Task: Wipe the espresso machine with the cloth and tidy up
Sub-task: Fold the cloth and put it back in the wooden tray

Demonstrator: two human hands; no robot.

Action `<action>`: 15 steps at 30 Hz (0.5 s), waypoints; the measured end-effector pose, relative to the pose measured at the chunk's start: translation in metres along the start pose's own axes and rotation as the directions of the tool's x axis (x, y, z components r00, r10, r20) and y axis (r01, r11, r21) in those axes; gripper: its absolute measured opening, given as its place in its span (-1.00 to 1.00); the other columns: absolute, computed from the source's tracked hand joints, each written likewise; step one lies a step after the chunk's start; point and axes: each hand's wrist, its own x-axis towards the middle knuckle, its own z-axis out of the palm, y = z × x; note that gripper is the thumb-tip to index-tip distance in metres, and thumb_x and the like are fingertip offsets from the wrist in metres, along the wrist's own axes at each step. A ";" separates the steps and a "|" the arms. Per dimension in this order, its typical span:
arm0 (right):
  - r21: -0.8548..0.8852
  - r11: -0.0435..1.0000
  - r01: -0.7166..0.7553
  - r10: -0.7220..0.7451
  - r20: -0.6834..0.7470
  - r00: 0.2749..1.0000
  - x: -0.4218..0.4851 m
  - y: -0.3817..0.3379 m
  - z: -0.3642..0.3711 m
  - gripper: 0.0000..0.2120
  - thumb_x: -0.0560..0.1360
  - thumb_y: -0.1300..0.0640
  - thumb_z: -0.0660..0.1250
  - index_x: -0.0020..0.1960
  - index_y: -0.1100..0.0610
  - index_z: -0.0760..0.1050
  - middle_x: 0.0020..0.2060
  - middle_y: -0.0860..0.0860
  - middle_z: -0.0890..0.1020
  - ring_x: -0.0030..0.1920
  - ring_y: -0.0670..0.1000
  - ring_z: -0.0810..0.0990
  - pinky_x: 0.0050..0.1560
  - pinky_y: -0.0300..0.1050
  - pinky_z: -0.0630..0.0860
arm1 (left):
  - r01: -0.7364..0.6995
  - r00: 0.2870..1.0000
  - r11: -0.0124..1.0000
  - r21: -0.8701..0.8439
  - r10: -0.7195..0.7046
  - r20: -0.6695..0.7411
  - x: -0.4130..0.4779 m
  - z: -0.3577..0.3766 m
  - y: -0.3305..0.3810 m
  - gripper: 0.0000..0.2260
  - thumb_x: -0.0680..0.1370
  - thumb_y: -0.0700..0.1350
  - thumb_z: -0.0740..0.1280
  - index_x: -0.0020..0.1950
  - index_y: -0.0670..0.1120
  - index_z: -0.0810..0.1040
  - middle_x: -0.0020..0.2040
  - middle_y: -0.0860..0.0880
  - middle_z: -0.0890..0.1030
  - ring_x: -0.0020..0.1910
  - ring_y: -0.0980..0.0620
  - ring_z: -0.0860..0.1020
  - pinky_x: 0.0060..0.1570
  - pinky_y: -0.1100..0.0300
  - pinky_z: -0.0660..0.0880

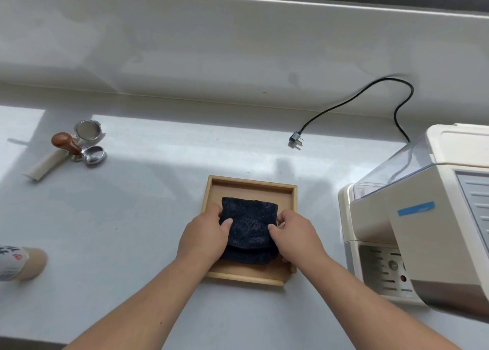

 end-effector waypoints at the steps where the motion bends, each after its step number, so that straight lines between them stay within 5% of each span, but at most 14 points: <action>1: 0.002 1.000 -0.003 0.003 0.000 1.000 0.000 0.000 0.000 -0.86 0.56 -0.03 0.32 -0.11 0.00 0.44 -0.30 0.00 0.67 -0.29 0.11 0.66 -0.17 0.04 0.67 | -0.002 1.000 1.000 0.000 0.002 -0.002 0.000 0.000 0.000 -0.71 0.67 0.11 0.29 0.31 -0.01 0.50 0.13 -0.04 0.69 0.07 -0.18 0.63 -0.09 0.07 0.47; 15: -0.054 0.999 0.003 -0.004 -0.013 1.000 0.001 -0.001 0.003 -0.84 0.55 0.02 0.32 -0.14 0.02 0.38 -0.27 0.02 0.64 -0.29 0.10 0.65 -0.26 -0.04 0.61 | -0.025 0.998 0.998 0.053 0.028 -0.060 0.001 0.002 0.000 -0.76 0.62 0.13 0.35 0.15 0.01 0.48 -0.05 0.04 0.63 -0.16 -0.02 0.48 -0.21 0.11 0.39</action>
